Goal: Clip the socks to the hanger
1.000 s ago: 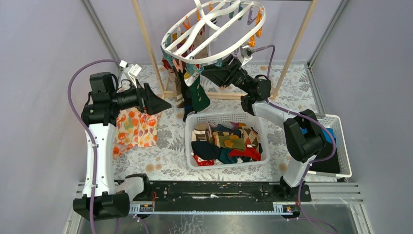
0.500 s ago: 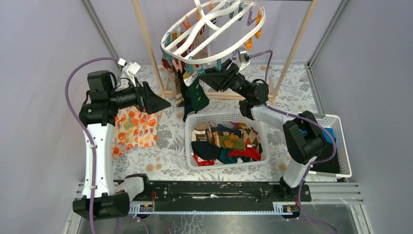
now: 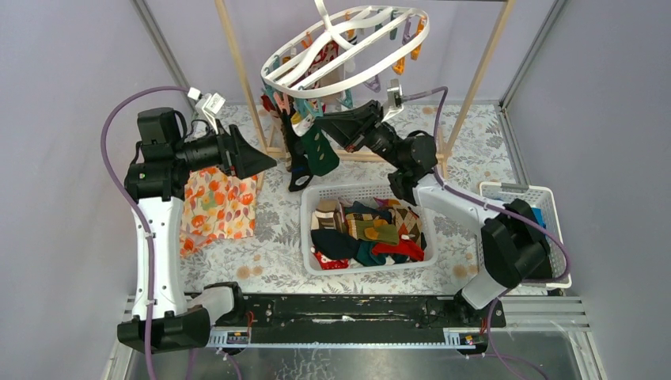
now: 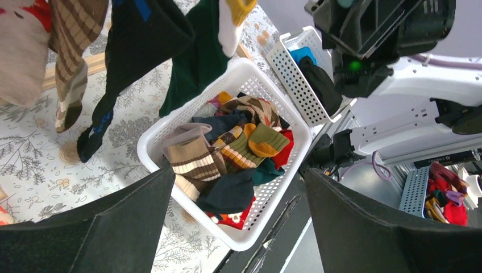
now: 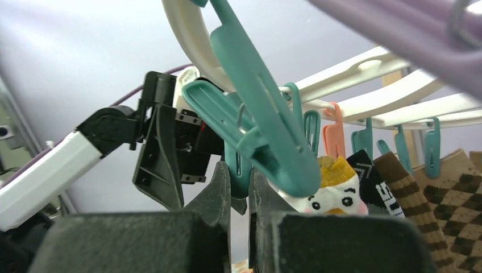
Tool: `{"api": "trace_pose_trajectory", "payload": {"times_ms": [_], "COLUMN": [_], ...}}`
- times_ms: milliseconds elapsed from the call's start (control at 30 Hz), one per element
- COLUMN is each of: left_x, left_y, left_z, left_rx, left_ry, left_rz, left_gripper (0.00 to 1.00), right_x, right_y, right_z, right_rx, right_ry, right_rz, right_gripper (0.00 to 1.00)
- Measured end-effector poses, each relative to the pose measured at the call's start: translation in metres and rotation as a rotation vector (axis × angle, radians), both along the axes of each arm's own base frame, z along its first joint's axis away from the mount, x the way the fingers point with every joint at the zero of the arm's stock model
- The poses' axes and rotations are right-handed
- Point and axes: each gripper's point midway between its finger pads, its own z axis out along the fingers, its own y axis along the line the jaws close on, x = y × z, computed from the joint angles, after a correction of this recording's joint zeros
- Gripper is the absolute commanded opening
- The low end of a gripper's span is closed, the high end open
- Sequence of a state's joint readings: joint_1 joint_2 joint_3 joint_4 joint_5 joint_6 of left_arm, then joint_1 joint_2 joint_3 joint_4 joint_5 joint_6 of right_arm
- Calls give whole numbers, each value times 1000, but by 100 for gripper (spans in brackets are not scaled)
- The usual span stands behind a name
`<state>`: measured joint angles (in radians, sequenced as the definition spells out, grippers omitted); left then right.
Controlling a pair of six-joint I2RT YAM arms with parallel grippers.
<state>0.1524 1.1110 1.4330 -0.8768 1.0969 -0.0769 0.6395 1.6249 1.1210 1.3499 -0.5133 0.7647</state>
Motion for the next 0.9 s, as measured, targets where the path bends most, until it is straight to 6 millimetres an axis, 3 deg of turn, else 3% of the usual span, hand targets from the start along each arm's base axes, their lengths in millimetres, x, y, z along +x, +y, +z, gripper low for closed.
{"api": "trace_pose_trajectory", "payload": {"times_ms": [300,500,700,900], "left_x": [9,14,32,55], "left_y": [-2,-33,-47,-47], "left_z": [38,56,60,56], "left_rx": [-30,-51,-72,-88], "left_ry": [-23,-28,-10,18], "left_rz": [60,7,21,70], "left_gripper": [91,87,73,66], "right_x": [-1,3,8,6], "right_y": [29,42,43,46], "right_z": [-11,-32,-36,-27], "right_rx": [-92,-178,-209,-206], "right_ry": [19,30,25,7], "right_rz": [-224,-347,-401,-407], "right_gripper": [0,0,0,0]}}
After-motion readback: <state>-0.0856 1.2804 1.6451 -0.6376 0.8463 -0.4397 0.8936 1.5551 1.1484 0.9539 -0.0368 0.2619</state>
